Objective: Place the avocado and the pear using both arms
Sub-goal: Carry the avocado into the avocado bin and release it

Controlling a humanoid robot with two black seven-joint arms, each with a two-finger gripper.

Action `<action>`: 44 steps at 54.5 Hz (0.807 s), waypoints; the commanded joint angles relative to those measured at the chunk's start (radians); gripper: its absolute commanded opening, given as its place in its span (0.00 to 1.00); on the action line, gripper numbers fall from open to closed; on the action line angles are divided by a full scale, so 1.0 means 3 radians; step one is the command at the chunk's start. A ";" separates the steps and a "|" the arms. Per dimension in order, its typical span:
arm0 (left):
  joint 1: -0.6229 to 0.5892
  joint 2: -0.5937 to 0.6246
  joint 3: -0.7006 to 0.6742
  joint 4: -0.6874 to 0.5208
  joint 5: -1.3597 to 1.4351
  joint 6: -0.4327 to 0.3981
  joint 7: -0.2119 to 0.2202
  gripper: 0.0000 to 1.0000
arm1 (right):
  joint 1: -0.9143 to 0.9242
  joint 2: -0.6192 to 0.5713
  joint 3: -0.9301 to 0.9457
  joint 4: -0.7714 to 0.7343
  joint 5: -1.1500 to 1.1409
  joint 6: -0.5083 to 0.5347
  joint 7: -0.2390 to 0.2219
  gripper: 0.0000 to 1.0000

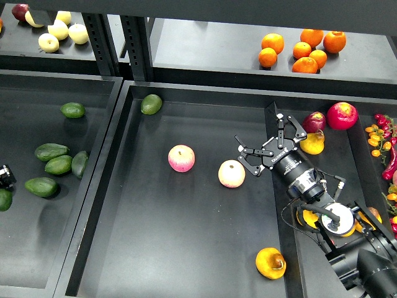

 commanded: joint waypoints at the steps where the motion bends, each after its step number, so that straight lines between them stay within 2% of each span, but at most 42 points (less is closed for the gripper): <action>1: 0.0048 -0.0021 0.0001 0.0051 0.0000 0.0000 0.0000 0.46 | 0.0000 0.0000 0.0000 0.0000 0.0000 0.0000 0.0000 1.00; 44: 0.0324 -0.0338 -0.0055 0.0384 -0.0036 0.0000 0.0000 0.48 | -0.0005 0.0000 0.0000 0.0046 0.0000 0.0000 0.0000 0.99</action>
